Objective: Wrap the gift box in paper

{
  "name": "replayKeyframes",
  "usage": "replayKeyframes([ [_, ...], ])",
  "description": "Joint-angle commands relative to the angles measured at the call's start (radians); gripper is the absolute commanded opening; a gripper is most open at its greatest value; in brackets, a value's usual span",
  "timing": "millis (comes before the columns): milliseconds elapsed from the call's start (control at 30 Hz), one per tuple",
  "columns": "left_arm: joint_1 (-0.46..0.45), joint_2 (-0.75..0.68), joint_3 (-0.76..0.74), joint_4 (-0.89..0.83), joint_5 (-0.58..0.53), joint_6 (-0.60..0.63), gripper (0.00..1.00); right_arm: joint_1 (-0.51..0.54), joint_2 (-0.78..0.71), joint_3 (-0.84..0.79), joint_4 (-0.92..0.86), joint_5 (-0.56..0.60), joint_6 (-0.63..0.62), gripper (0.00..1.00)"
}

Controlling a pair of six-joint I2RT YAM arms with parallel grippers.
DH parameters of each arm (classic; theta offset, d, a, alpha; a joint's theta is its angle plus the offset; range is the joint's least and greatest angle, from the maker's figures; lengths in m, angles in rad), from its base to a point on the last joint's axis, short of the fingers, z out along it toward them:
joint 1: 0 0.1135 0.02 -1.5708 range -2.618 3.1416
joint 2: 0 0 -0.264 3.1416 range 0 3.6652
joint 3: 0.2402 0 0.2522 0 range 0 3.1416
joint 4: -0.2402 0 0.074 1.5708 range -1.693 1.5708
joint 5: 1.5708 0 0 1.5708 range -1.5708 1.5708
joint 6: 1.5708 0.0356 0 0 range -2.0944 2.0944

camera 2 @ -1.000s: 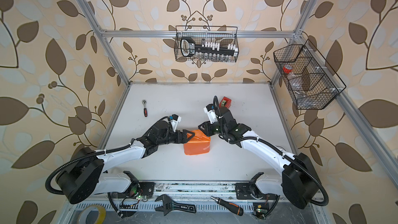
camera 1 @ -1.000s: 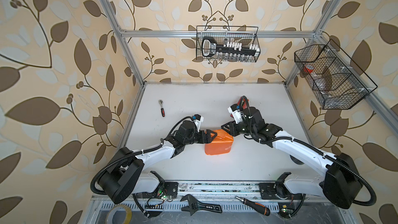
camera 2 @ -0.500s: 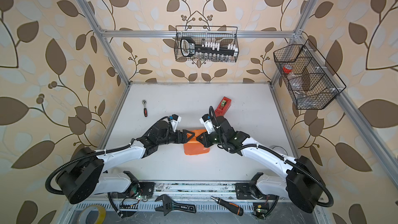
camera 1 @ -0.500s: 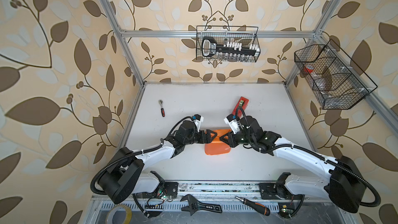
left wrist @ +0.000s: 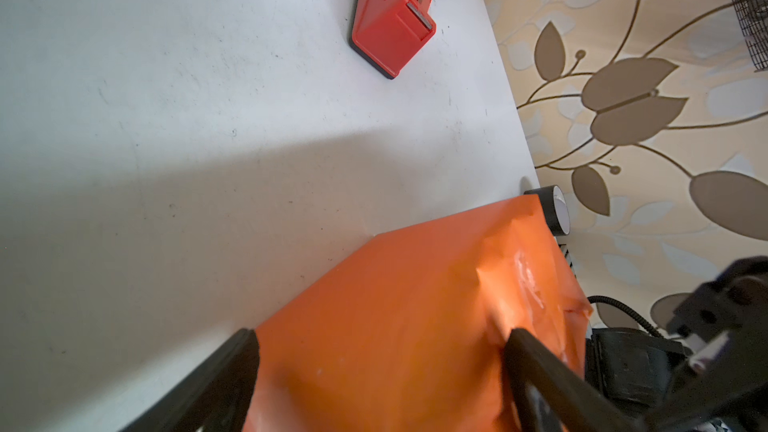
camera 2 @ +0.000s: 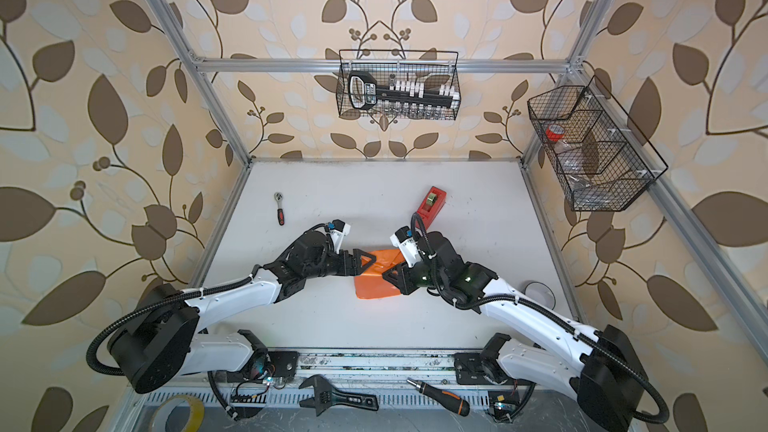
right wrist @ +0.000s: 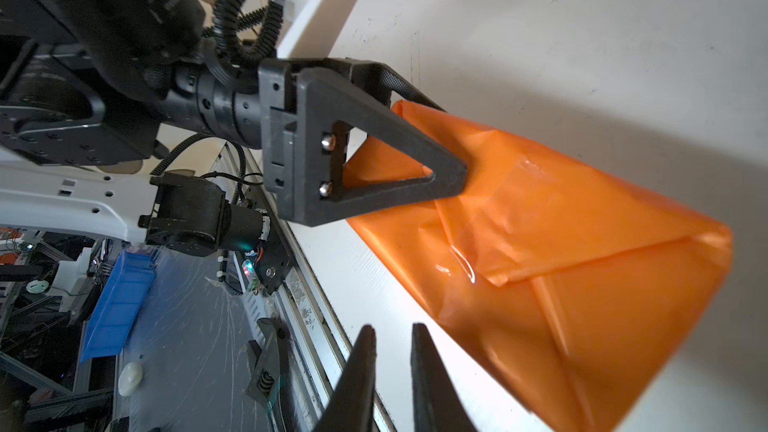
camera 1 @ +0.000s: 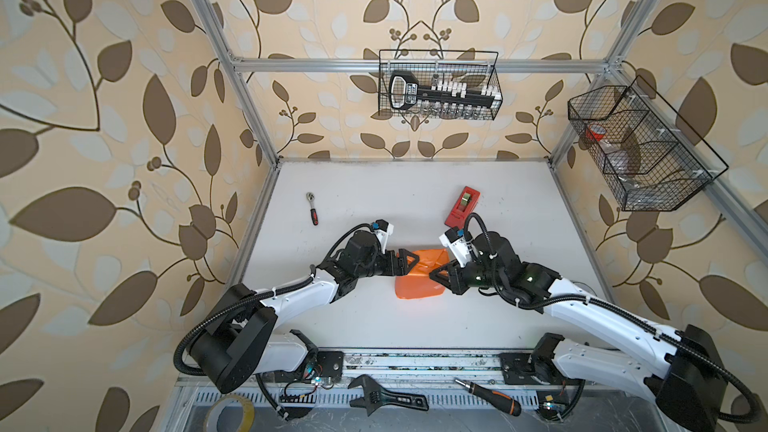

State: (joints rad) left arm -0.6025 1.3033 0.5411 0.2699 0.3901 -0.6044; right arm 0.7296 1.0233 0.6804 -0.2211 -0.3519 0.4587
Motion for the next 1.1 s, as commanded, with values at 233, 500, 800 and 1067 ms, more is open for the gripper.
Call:
replayKeyframes([
  [233, -0.007, -0.139, 0.198, -0.288, -0.119, 0.086, 0.99, 0.025, -0.171, -0.075, -0.116, 0.382, -0.098, 0.59],
  [500, -0.007, -0.4, 0.099, -0.396, -0.174, 0.116, 0.97, 0.045, -0.106, -0.154, -0.003, 0.386, -0.097, 0.79],
  [800, -0.1, -0.543, -0.158, -0.345, -0.11, 0.126, 0.88, 0.047, -0.004, -0.182, 0.119, 0.331, -0.082, 0.81],
  [1067, -0.119, -0.343, -0.1, -0.313, -0.12, 0.148, 0.9, 0.046, 0.049, -0.167, 0.149, 0.345, -0.074, 0.8],
])
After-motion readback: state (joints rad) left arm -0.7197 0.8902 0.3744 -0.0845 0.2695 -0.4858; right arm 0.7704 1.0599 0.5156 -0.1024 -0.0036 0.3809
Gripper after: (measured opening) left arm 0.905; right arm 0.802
